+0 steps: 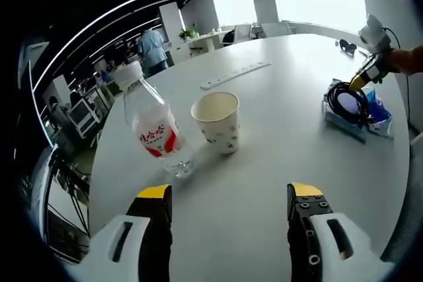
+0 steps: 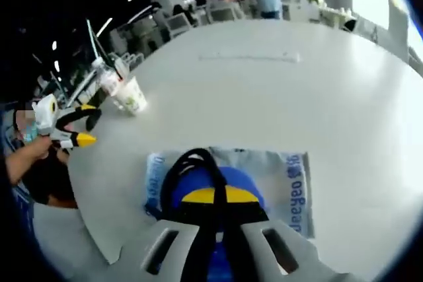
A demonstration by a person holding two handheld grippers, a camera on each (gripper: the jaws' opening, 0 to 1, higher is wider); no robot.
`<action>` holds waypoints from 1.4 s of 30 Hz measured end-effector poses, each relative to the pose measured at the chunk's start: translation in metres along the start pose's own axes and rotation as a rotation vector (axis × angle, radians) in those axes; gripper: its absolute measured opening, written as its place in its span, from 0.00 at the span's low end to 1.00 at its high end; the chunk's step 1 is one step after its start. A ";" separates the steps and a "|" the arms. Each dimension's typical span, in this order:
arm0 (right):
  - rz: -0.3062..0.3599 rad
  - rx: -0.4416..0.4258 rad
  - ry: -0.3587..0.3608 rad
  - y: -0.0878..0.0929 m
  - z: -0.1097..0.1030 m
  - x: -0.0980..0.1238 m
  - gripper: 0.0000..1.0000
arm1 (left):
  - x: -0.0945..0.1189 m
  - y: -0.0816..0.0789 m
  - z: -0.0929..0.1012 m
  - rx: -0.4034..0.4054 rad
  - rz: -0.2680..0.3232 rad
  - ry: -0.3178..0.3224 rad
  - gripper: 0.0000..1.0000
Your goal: Arrange the tabletop items into an orderly group along one side of the table until the central work area is clear of visible clutter.
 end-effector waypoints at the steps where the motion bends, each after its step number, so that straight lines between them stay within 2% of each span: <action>1: -0.004 0.010 0.002 0.000 -0.001 0.001 0.00 | 0.000 0.000 0.001 0.000 -0.001 0.003 0.69; 8: 0.004 0.014 -0.005 -0.001 -0.004 0.005 0.00 | -0.002 -0.004 0.002 -0.004 0.004 0.007 0.69; 16: 0.021 0.027 -0.027 -0.010 -0.013 0.011 0.00 | -0.003 -0.005 0.002 0.000 0.008 0.009 0.69; 28: 0.088 0.009 -0.070 -0.025 -0.028 0.030 0.00 | -0.002 -0.005 0.003 -0.002 0.006 0.014 0.68; 42: 0.100 0.039 -0.135 -0.023 -0.061 0.038 0.00 | 0.003 -0.009 0.000 -0.010 0.016 0.011 0.68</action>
Point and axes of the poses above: the point that each gripper's makers call its tool centre point, and the gripper's own axes: x roughly backward along the fingers, z roughly to its right, y roughly out of its underside, the point moved 7 cm from there along x, roughly backward along the fingers, and after that the axes turned 6 degrees about -y, right-handed, at the moved point
